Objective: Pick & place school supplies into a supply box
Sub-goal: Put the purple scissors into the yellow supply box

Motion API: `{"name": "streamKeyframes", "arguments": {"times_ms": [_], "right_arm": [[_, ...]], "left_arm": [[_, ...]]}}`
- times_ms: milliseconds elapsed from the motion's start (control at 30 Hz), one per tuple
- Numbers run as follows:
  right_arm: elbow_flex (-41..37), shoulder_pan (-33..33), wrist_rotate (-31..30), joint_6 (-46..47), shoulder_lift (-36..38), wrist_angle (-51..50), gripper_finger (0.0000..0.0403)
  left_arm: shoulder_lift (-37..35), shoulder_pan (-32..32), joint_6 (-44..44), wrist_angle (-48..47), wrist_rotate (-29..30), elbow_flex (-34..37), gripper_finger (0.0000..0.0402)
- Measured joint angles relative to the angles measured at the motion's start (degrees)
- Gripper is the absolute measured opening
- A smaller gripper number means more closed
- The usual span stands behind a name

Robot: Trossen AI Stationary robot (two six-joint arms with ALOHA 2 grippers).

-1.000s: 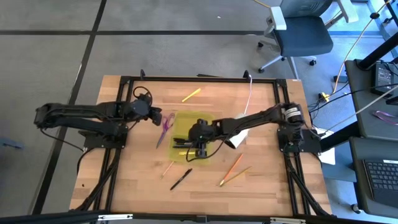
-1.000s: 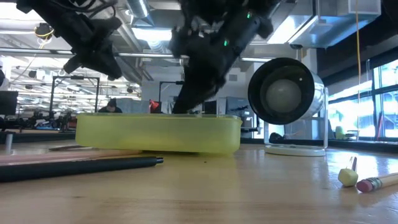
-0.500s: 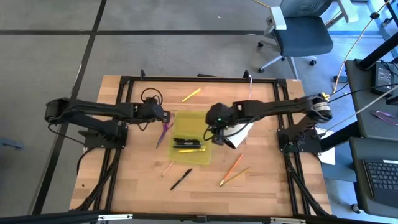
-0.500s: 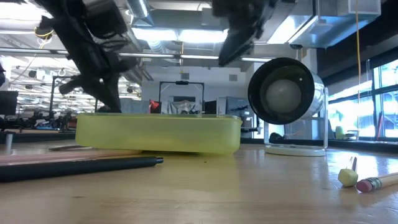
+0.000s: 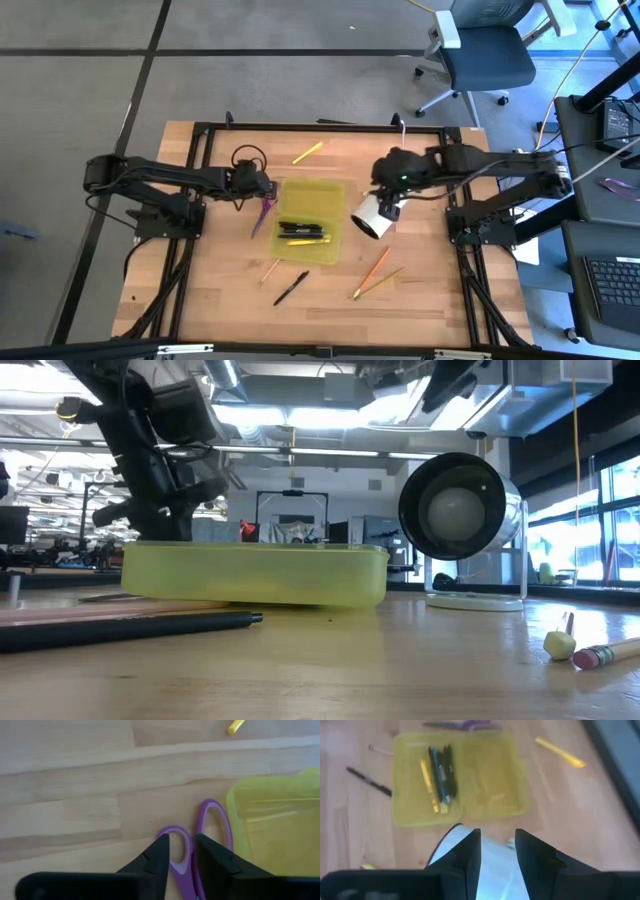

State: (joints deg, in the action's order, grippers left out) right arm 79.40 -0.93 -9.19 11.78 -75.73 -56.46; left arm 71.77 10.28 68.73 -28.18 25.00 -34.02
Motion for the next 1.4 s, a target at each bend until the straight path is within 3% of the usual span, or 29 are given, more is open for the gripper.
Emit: {"name": "streamKeyframes", "arguments": {"times_ms": [333, 500, 733, 1200, 1400], "right_arm": [[0.00, 0.03, -1.73, -0.37, 2.95, -2.05, 0.0124], [-0.02, 0.03, -2.61, -1.63, 2.98, -2.89, 0.0124], [-0.02, 0.03, -6.24, -1.76, 2.98, -3.27, 0.0124], [-0.04, 0.03, -6.28, -1.45, 2.98, -3.24, 0.0124], [-0.04, 0.03, -6.28, -1.36, 2.97, -3.22, 0.0124]], "left_arm": [[0.76, 0.00, 1.04, 2.13, -2.42, 0.00, 0.0174], [0.76, 0.00, 0.81, 3.01, -2.93, 0.00, 0.0194], [0.76, 0.00, -0.64, 6.61, -4.99, 0.00, 0.0187], [0.77, 0.00, -0.51, 6.48, -5.05, 0.00, 0.0145], [4.54, -0.07, -0.47, 7.22, -5.29, 0.00, 0.0143]]}}
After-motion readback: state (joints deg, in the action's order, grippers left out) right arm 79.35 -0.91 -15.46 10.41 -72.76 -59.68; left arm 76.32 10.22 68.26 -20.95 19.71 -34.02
